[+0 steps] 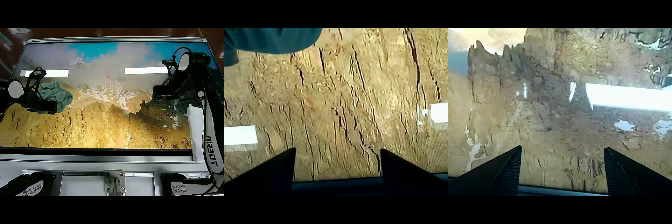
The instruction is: Fold the shirts.
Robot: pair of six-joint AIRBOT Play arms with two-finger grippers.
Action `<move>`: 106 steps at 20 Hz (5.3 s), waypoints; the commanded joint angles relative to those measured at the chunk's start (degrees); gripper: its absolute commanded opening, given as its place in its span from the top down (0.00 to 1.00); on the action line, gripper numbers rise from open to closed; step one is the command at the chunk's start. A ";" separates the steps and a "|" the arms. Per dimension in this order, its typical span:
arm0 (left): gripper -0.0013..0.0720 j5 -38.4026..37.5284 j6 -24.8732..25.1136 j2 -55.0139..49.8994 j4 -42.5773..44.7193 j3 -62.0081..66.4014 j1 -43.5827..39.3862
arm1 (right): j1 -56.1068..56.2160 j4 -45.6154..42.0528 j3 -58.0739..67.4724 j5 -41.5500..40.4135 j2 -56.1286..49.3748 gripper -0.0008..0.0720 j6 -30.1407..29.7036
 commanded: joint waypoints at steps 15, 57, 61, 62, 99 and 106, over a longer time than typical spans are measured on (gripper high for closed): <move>0.15 17.35 -2.80 -9.92 -4.24 -0.11 -0.04 | 0.07 0.15 -0.02 -11.13 -0.02 0.12 0.07; 0.93 5.51 -2.54 -2.10 -4.87 40.13 -7.50 | 0.04 -1.09 -0.02 -10.08 16.61 0.12 1.38; 0.93 6.08 -5.18 -2.69 -4.92 39.30 -21.92 | 0.04 -7.26 -0.02 -10.03 28.87 0.12 1.40; 0.93 6.84 -5.18 -4.24 -4.92 38.29 -25.46 | 0.00 -8.00 -0.02 -9.94 31.32 0.12 1.40; 0.03 38.27 5.31 -14.73 -63.45 -29.51 -25.97 | -34.51 19.78 -34.21 -6.29 12.55 0.12 -12.09; 0.93 38.91 6.75 -20.04 -63.41 -22.47 -27.19 | -31.89 26.75 -42.95 -10.25 12.55 0.12 -17.18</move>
